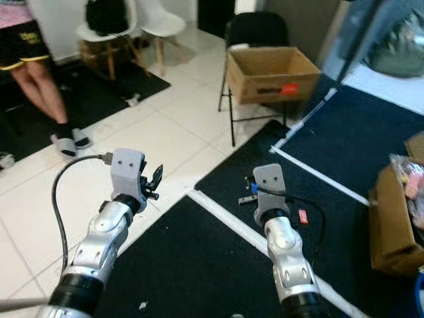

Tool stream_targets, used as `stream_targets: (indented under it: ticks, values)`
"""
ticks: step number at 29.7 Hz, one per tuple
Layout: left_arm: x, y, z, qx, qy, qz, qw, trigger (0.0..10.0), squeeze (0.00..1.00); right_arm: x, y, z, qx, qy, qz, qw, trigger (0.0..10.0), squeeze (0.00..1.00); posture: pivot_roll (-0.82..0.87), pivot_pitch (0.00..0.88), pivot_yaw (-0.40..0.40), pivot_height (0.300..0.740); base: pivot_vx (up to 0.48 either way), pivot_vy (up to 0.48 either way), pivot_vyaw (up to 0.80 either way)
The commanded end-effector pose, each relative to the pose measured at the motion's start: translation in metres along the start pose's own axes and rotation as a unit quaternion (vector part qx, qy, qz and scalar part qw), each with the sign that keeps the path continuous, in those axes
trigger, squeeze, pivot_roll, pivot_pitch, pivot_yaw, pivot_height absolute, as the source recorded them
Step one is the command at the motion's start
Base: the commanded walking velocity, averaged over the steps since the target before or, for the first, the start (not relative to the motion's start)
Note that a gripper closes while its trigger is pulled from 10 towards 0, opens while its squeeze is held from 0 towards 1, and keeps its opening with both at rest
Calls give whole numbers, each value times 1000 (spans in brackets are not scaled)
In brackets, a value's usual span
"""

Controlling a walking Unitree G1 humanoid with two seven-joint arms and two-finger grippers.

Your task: Picking trash to rubbish bin

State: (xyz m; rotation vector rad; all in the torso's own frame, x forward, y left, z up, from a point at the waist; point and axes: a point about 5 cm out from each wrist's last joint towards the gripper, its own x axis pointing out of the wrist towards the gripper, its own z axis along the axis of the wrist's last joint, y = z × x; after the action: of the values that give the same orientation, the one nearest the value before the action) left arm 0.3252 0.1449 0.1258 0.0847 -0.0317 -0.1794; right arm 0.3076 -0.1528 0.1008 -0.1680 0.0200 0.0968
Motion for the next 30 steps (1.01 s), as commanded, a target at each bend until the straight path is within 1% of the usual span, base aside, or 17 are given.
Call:
stream_targets:
  ticks: [1,5,10,26,28,30]
  values:
    - [-2,-1,-5,5,12,-1,1000,10000,0,-1,-4,-3,9,8,-12,1000,10000,0,-43,113,7,740,0,0,-800]
    - [-2,-3,-4,-1,10,-5,1000,10000,0,-1,-5,-6,14,14,-16,1000,10000,0,-42,115,7,740,0,0,-800]
    - [-1,-2,-4,4,13,-3,1000,10000,0,-2,-5,-8,17,18,-17,1000,10000,0,-40,113,7,740,0,0,-800]
    - [-2,-2,-3,2,9,-6,1000,10000,0,-3,0,-12,19,25,-6,999,10000,0,-40,97,8,740,0,0,-800]
    - [-3,-2,-3,1,9,-5,1000,10000,0,-3,4,-13,4,26,13,1000,10000,0,-39,93,8,740,0,0,0]
    - [-3,-2,-3,1,8,-5,1000,10000,0,-3,6,-13,2,25,20,999,10000,0,-38,91,7,740,0,0,0]
